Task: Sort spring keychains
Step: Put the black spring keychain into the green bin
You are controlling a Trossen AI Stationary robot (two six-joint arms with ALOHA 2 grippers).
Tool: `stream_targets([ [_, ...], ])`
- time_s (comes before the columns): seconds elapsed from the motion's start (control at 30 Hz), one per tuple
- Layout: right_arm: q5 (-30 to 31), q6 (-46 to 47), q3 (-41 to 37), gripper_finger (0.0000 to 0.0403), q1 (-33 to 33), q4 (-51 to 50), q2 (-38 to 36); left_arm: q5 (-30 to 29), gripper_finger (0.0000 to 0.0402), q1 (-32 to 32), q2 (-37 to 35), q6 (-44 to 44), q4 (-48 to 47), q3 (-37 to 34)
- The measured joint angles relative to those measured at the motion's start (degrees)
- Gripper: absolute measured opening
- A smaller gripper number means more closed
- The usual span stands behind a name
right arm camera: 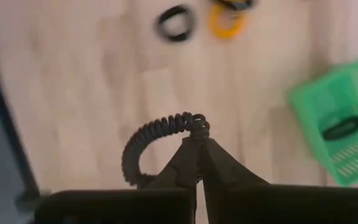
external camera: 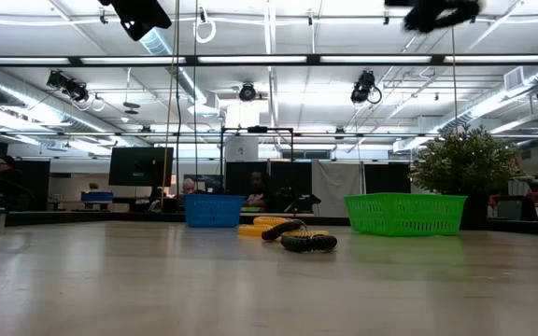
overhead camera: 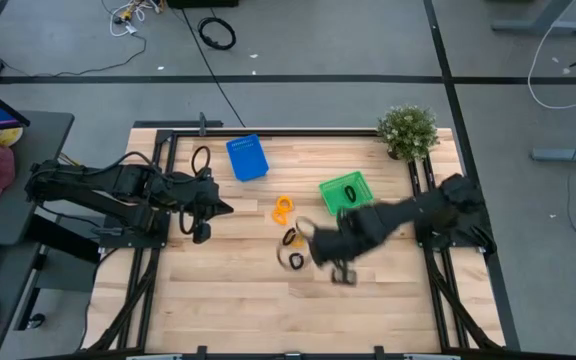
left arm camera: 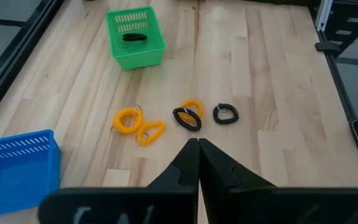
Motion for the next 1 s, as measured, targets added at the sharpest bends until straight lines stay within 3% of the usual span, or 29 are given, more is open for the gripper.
stream_targets([
  [0.47,0.7,21.0,0.0,0.0003,-21.2,1.0,0.0,0.0,0.0005,0.0,0.0,0.1,0.0,0.0],
  [0.63,5.8,29.7,0.0,0.0003,-25.1,0.5,0.0,0.0,0.0005,0.0,0.0,0.2,0.0,0.0],
  [1.0,6.2,24.3,0.0,0.0003,-33.0,-1.4,0.0,0.0,0.0005,0.0,0.0,0.0,-0.1,0.0],
])
